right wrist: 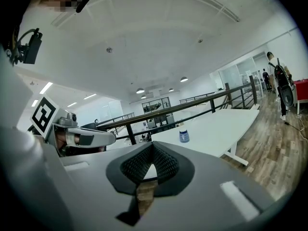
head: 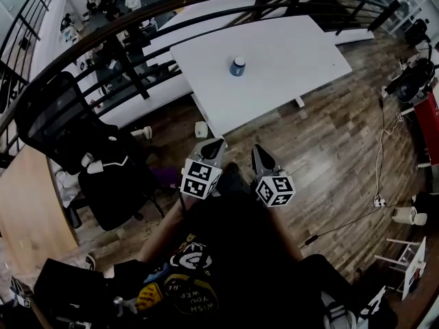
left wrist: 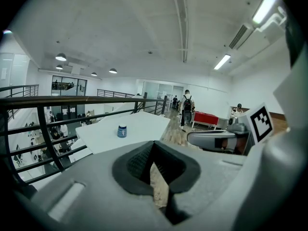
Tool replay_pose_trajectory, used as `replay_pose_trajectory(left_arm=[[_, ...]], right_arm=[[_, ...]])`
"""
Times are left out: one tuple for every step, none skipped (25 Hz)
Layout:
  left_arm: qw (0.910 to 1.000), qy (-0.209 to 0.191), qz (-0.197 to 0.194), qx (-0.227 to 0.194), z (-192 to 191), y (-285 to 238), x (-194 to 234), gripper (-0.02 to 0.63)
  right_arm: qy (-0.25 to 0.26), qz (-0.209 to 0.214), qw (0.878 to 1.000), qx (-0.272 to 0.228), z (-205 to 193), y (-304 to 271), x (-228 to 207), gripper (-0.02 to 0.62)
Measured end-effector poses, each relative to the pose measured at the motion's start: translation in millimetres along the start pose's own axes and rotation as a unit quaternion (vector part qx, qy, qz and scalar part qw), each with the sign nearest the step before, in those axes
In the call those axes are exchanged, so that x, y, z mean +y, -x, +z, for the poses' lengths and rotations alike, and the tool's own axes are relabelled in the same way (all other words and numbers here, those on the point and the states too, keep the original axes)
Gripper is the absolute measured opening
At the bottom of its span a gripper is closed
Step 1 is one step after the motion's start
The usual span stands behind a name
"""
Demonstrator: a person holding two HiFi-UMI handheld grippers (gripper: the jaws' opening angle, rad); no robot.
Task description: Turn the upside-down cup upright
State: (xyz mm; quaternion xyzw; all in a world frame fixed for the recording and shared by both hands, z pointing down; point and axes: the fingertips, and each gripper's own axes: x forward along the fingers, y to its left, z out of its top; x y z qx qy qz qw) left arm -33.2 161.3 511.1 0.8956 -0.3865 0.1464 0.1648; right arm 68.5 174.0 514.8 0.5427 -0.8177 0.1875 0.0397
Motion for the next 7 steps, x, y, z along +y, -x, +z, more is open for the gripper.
replay_pose_trajectory(left_arm=[[1.0,-0.001,-0.001,0.0,0,-1,0,0.005],[1.0,-0.001,-0.002,0.0,-1,-1,1,0.005],[1.0,-0.002,-0.003,-0.001,-2,-1,3,0.005],[1.0,-0.002,-0.004,-0.001,-4,-1,5,0.005],[1.0,-0.002,-0.005,-0.001,-5,-1,7,0.005],[1.0,-0.002,-0.006,-0.001,-7,-1,10,0.005],[1.0,-0.001,-0.007,-0.001,-8,-1,13,0.005]], right_arm=[[0.0,0.0,1.0,0.0,0,0,0,-0.003],[0.0,-0.001,1.0,0.0,-1,-1,0,-0.003],[0.0,-0.002,1.0,0.0,-3,-3,1,-0.003],[0.001,-0.002,1.0,0.001,-5,-5,2,-0.003],[0.001,-0.003,1.0,0.002,-7,-7,3,-0.002],[0.002,-0.003,1.0,0.003,-9,-9,4,-0.003],[0.003,-0.003,1.0,0.003,-11,-11,6,-0.003]])
